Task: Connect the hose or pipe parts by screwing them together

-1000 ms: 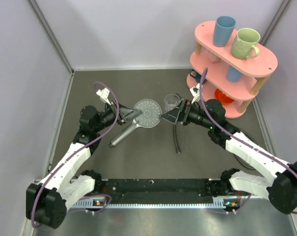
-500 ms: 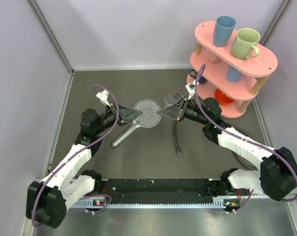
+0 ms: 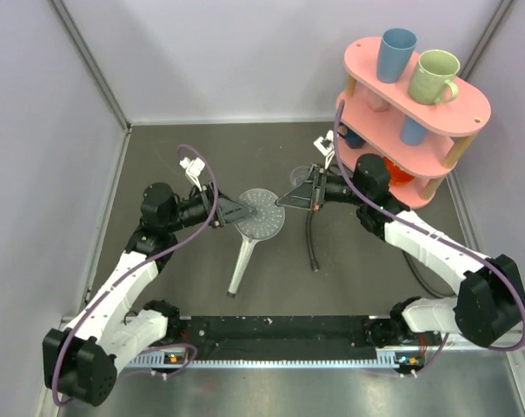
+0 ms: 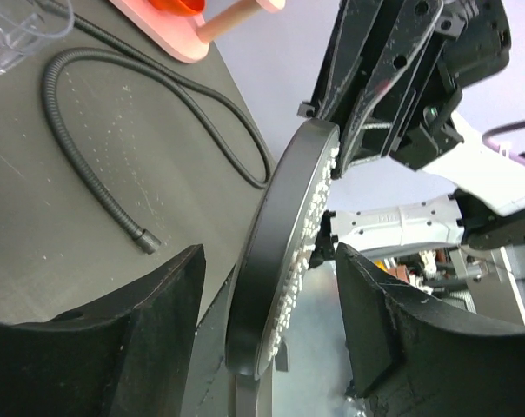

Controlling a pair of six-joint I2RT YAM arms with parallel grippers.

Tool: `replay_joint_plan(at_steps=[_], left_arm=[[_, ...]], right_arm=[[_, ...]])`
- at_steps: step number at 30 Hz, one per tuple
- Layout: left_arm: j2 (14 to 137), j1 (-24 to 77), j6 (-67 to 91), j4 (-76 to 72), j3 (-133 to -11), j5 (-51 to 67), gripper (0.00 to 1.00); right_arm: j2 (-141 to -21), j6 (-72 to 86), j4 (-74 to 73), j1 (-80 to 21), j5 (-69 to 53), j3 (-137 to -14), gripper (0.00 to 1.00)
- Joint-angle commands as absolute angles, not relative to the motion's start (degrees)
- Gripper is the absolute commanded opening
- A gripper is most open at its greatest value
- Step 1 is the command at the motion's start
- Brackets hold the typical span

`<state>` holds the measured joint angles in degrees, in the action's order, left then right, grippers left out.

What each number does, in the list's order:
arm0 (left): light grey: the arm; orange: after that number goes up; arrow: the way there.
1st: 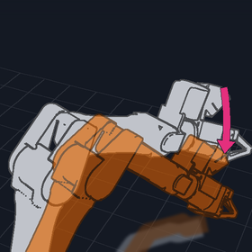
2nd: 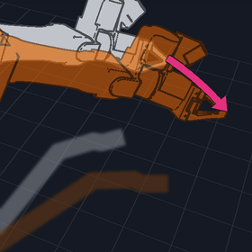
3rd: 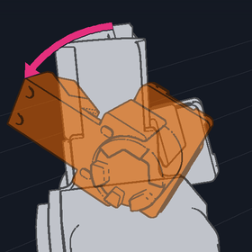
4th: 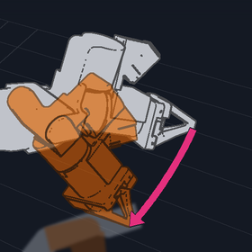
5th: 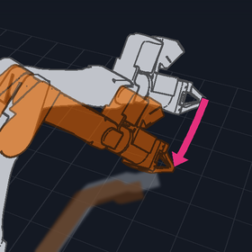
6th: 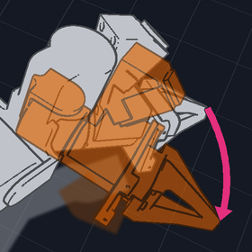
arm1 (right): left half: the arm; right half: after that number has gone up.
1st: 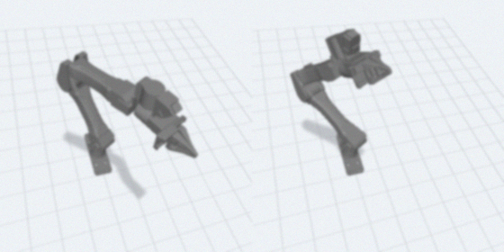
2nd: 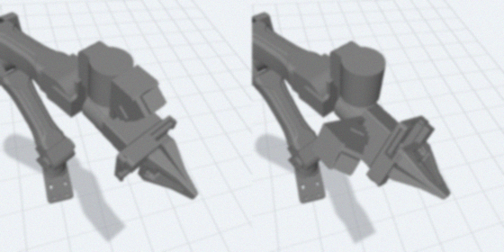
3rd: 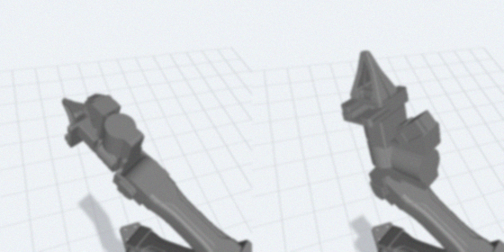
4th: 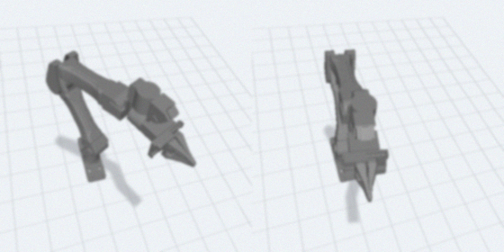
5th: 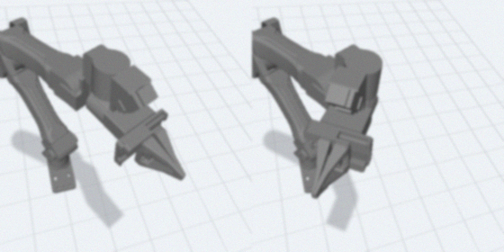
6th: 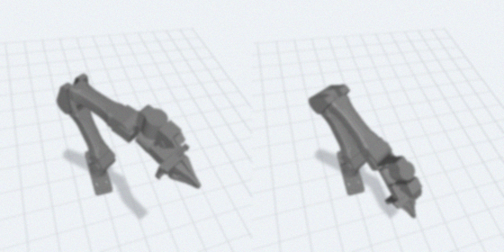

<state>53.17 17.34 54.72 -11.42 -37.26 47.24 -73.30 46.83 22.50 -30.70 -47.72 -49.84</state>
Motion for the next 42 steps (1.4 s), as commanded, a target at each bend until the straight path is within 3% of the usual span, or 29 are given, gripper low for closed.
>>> replay_joint_plan(at_steps=[1, 19, 35, 36, 41, 42], left_arm=[[51.68, 17.40, 47.46, -5.28, -40.96, 52.47, 0.67], [53.70, 18.19, 50.44, -11.06, -37.09, 61.08, 0.66], [57.13, 18.37, 48.78, -11.07, -36.65, 61.70, 0.52], [57.30, 18.37, 48.78, -11.25, -36.56, 61.79, 0.50], [57.57, 18.46, 50.89, -14.67, -36.12, 62.40, 0.00], [57.39, 18.37, 51.06, -14.68, -36.21, 62.05, 0.00]], right_arm=[[-73.30, 43.16, 22.68, -29.18, -56.41, -55.54, 0.00], [-80.15, 43.77, 22.76, -29.09, -59.85, -64.42, 0.00], [-83.41, 47.20, 26.81, -29.00, -62.14, -64.78, 0.00], [-83.58, 47.37, 26.89, -29.09, -62.31, -64.78, 0.00], [-83.85, 45.37, 25.32, -29.09, -61.53, -64.69, 0.00], [-83.59, 43.26, 19.74, -29.00, -60.48, -65.73, 0.14]])
